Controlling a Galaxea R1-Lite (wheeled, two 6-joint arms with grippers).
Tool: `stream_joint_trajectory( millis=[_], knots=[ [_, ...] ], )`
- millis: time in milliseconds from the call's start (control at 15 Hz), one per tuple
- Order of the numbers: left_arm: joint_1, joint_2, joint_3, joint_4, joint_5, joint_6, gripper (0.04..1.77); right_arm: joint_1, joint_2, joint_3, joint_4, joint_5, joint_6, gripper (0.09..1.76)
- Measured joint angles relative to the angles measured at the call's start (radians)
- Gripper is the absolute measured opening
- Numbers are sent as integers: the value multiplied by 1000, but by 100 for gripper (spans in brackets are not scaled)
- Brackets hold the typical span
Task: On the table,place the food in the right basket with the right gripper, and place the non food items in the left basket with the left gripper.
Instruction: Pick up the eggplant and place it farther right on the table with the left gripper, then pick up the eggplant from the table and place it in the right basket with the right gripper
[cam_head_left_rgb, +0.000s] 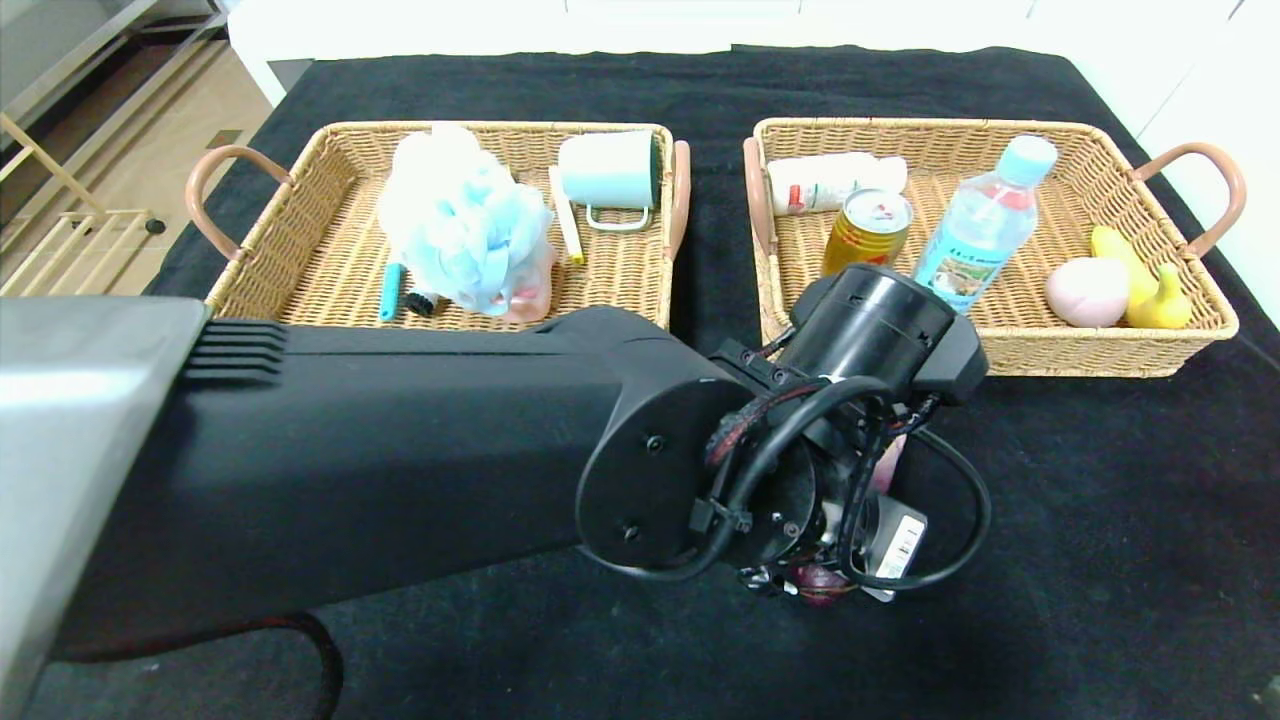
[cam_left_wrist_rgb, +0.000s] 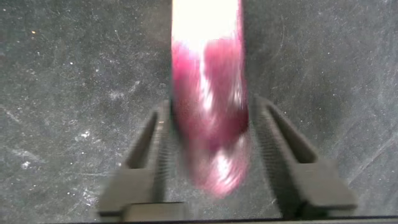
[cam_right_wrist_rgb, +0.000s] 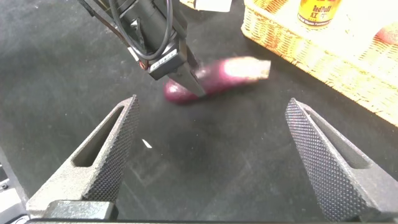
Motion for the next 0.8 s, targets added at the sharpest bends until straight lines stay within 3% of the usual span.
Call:
stream_joint_trajectory(
  millis=[333, 667, 800],
  knots=[
    [0, -4, 1, 0, 6, 8, 135, 4, -5, 0, 0, 0, 1, 171],
    [0, -88, 27, 11, 11, 11, 152, 10, -25, -35, 14, 6, 41, 171],
    [3, -154, 90, 5, 25, 16, 156, 8, -1, -40, 15, 0, 68, 171]
  ],
)
